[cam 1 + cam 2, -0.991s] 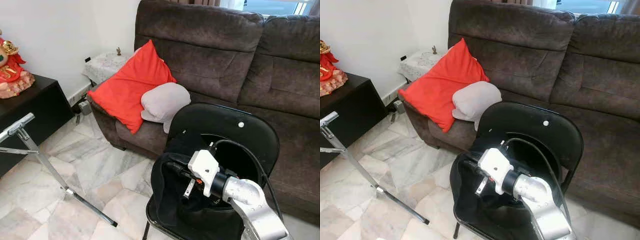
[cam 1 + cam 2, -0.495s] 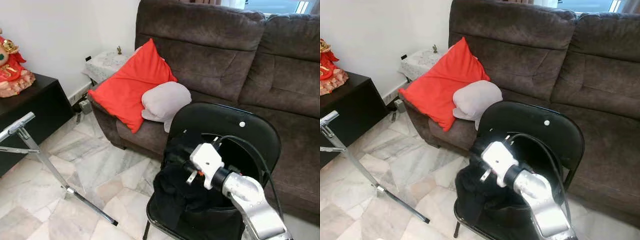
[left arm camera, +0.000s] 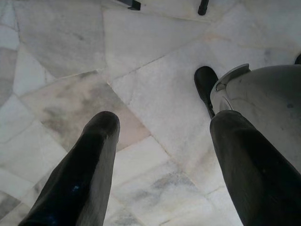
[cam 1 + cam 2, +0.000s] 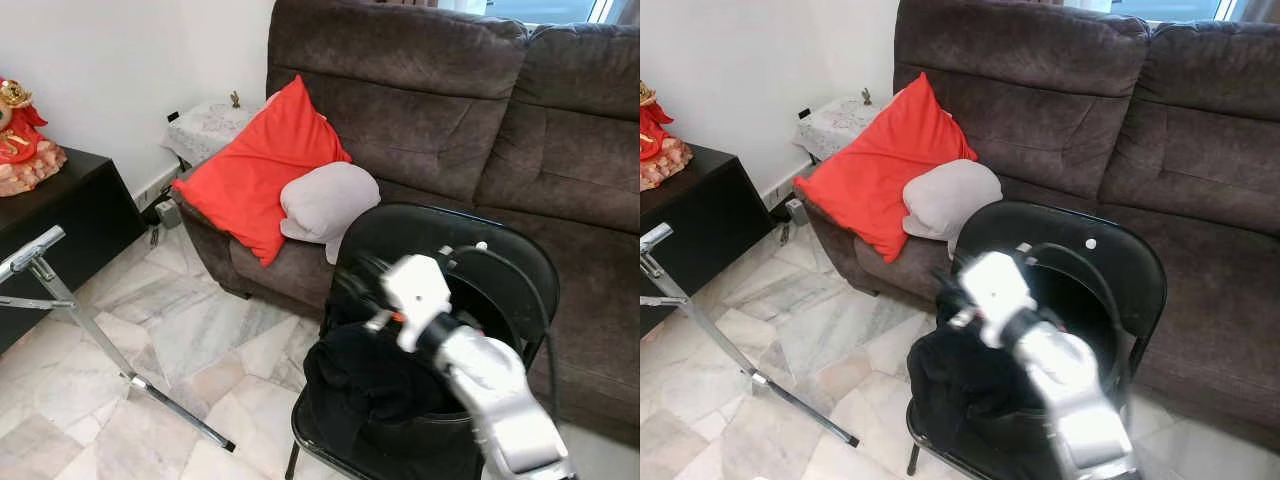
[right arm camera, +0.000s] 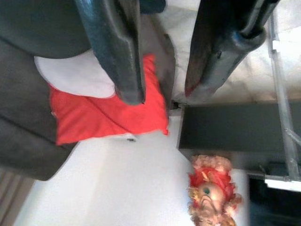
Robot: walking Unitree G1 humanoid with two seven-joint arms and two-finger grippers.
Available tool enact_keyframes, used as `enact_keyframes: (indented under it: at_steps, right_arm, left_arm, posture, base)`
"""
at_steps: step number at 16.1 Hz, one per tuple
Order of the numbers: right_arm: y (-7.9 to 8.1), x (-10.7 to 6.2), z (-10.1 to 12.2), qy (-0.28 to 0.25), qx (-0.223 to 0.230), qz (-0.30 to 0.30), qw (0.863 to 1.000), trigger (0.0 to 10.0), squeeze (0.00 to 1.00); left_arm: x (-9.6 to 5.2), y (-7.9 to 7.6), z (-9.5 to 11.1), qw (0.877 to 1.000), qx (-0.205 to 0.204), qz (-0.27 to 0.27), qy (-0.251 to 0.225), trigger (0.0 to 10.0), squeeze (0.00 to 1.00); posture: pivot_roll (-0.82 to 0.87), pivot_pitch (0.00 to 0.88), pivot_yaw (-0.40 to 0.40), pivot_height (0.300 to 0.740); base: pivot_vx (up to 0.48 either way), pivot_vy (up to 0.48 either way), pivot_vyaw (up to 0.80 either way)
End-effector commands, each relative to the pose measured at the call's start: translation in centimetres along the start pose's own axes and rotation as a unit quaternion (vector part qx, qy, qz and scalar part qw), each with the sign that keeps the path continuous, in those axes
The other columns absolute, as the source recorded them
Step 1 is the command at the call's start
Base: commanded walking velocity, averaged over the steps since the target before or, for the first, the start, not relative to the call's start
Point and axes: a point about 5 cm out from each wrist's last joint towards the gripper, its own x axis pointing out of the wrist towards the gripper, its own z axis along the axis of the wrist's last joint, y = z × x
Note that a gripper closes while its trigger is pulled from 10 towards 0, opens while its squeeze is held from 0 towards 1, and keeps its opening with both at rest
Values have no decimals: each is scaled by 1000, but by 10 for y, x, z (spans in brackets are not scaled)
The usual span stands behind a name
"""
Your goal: Hang hanger
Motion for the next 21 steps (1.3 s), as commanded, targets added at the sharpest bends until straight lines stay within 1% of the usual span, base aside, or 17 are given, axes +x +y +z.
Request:
enact_keyframes:
  at_steps: [1, 2, 3, 4, 6, 7, 8, 9, 10, 11, 12, 13, 14, 16, 18, 20, 21]
  right_arm:
    - [9, 3, -6, 61, -43, -22, 997, 10000, 0]
    - [20, 7, 7, 64, 0, -40, 997, 10000, 0]
    - [34, 9, 25, 39, 47, -25, 998, 10000, 0]
    - [45, 8, 34, 40, 23, 7, 999, 10000, 0]
    - [48, 3, 32, 67, -20, 29, 997, 10000, 0]
    - [45, 2, 31, 69, -11, 7, 998, 10000, 0]
    - [36, 0, 27, 71, 16, -33, 997, 10000, 0]
    - [20, -4, 23, 58, 61, -104, 991, 10000, 0]
    - [12, -7, 21, 50, 72, -139, 986, 10000, 0]
    - [0, -16, 12, 47, 112, -195, 973, 10000, 0]
    - [-4, -20, 7, 51, 137, -216, 965, 10000, 0]
    - [-10, -34, -7, 73, 131, -248, 957, 10000, 0]
    - [-13, -52, -18, 75, 166, -288, 940, 10000, 0]
    - [-13, -67, -28, 97, 143, -312, 934, 10000, 0]
    - [-12, -91, -42, 115, 144, -363, 914, 10000, 0]
    - [-14, -96, -44, 106, 163, -390, 900, 10000, 0]
    - [-15, -93, -46, 92, 181, -397, 895, 10000, 0]
  left_arm:
    - [-2, 2, -11, 1000, 5, -1, 24, 10000, 0]
    - [-2, 2, -11, 1000, 5, -2, 24, 10000, 0]
    - [-2, 1, -11, 1000, 5, -3, 24, 10000, 0]
    - [-2, 1, -11, 1000, 6, -4, 25, 10000, 0]
    - [-2, -1, -10, 1000, 6, -5, 25, 10000, 0]
    - [-1, -1, -9, 1000, 6, -5, 24, 10000, 0]
    - [-1, -2, -8, 1000, 6, -3, 21, 10000, 0]
    - [-1, -2, -7, 1000, 3, 2, 17, 10000, 0]
    - [-1, -2, -6, 1000, 2, 3, 16, 10000, 0]
    - [0, -2, -6, 1000, 1, 7, 14, 10000, 0]
    - [0, -2, -5, 1000, 1, 9, 13, 10000, 0]
    - [0, -1, -6, 1000, -2, 15, 13, 10000, 0]
    - [-1, 0, -6, 1000, -5, 19, 14, 10000, 0]
    - [-1, 1, -6, 1000, -7, 22, 13, 10000, 0]
    - [-1, 3, -4, 999, -15, 27, 8, 10000, 0]
    - [-1, 5, -3, 1000, -7, 30, 6, 10000, 0]
    - [-1, 7, -1, 999, -4, 32, 5, 10000, 0]
  posture:
    - [6, 110, 92, 740]
    - [4, 108, 90, 740]
    - [-3, 109, 91, 740]
    - [-3, 109, 91, 740]
    - [-12, 106, 86, 740]
    - [-16, 98, 81, 740]
    - [-15, 96, 81, 740]
    - [-17, 90, 79, 740]
    - [-16, 89, 78, 740]
    - [-17, 87, 79, 740]
    - [-17, 87, 79, 740]
    - [-21, 79, 81, 740]
    - [-25, 73, 80, 740]
    - [-28, 68, 80, 740]
    - [-28, 55, 81, 740]
    - [-39, 43, 98, 740]
    - [-17, 33, 99, 740]
  base:
    - [0, 0, 0]
    - [0, 0, 0]
    - [0, 0, 0]
    - [0, 0, 0]
    - [0, 0, 0]
    - [0, 0, 0]
    - [0, 0, 0]
    - [0, 0, 0]
    - [0, 0, 0]
    - [0, 0, 0]
    - [0, 0, 0]
    - [0, 0, 0]
    - [0, 0, 0]
    - [0, 0, 0]
    - [0, 0, 0]
    - [0, 0, 0]
    - [0, 0, 0]
